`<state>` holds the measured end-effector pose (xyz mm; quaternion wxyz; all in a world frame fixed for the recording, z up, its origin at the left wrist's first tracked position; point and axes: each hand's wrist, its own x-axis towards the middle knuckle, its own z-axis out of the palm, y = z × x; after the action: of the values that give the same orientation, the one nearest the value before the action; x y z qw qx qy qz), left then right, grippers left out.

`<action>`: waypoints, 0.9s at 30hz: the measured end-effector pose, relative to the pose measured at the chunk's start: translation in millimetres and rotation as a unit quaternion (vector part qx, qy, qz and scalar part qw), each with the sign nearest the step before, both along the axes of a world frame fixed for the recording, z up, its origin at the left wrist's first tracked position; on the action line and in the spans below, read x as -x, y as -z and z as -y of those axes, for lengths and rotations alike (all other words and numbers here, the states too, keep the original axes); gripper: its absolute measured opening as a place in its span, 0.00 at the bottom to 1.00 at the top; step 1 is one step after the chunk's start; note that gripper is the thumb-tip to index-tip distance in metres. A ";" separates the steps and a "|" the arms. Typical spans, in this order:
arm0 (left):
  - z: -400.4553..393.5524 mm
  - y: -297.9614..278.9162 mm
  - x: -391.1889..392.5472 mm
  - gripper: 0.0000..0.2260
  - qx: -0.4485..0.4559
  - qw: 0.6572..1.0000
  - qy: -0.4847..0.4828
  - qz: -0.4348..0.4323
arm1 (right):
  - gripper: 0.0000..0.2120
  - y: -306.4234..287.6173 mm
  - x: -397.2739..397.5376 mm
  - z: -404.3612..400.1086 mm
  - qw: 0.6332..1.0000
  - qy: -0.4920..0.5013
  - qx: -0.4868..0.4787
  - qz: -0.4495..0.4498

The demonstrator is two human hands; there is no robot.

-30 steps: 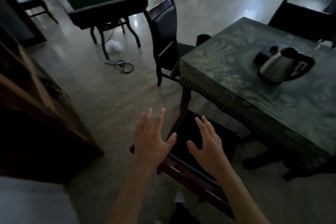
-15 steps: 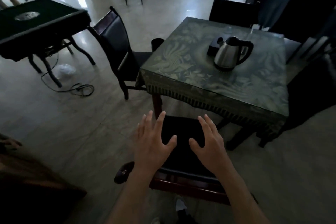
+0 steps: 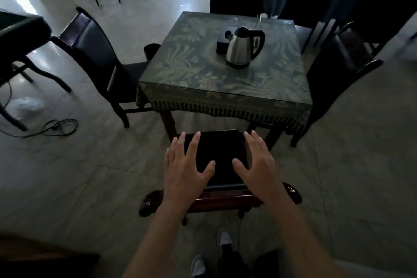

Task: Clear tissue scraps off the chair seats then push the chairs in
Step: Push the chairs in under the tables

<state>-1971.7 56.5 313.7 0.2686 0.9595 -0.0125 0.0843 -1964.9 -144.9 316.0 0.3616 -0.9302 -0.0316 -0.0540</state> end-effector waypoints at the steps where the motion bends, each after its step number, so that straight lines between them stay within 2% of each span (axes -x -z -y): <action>1: -0.3 3.6 4.0 0.35 0.017 1.000 0.005 -0.011 | 0.34 1.5 4.6 -0.6 1.000 0.002 -0.024 -0.004; 4: -1.8 19.1 23.7 0.33 0.173 0.982 0.016 -0.070 | 0.29 11.1 25.7 -6.3 0.979 0.036 -0.188 -0.069; 5: -0.6 24.8 32.6 0.29 0.245 0.965 0.000 -0.095 | 0.25 15.9 34.4 -8.9 0.953 0.068 -0.272 -0.113; 7: 4.3 35.3 53.1 0.18 0.387 0.908 -0.076 -0.142 | 0.14 28.9 52.1 -14.4 0.866 0.144 -0.439 -0.191; 9: 10.3 45.7 72.9 0.05 0.505 0.821 -0.184 -0.190 | 0.05 43.2 66.7 -18.7 0.765 0.216 -0.555 -0.246; 10: 11.3 50.9 79.6 0.03 0.551 0.770 -0.237 -0.219 | 0.06 50.2 72.2 -19.8 0.723 0.246 -0.585 -0.272; 11: 10.9 56.0 83.7 0.06 0.586 0.718 -0.282 -0.247 | 0.08 56.3 75.9 -20.3 0.692 0.273 -0.598 -0.298; 14: 6.4 69.2 83.2 0.11 0.670 0.571 -0.366 -0.302 | 0.15 69.6 75.6 -19.6 0.649 0.341 -0.594 -0.332; 16: 5.1 75.6 75.6 0.14 0.717 0.498 -0.382 -0.302 | 0.17 72.3 69.5 -19.4 0.636 0.377 -0.589 -0.326; 18: 4.7 81.9 66.5 0.18 0.750 0.463 -0.380 -0.281 | 0.19 76.0 65.1 -20.3 0.630 0.398 -0.588 -0.316; 20: 3.9 86.2 59.7 0.21 0.771 0.444 -0.379 -0.256 | 0.19 80.9 64.0 -19.6 0.602 0.414 -0.606 -0.316; 23: 2.3 92.4 54.7 0.20 0.776 0.437 -0.387 -0.238 | 0.15 83.6 63.3 -18.5 0.569 0.408 -0.635 -0.328; 25: 3.5 93.5 51.7 0.21 0.777 0.433 -0.388 -0.240 | 0.18 84.7 58.5 -17.1 0.548 0.397 -0.664 -0.318; 27: 5.3 94.7 48.3 0.23 0.787 0.413 -0.387 -0.245 | 0.20 84.6 50.6 -14.5 0.519 0.385 -0.700 -0.303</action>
<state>-2020.0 51.2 219.0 0.8367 0.2099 0.4985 -0.0864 -2015.6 -130.4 231.3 0.8277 -0.2583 0.4895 0.0926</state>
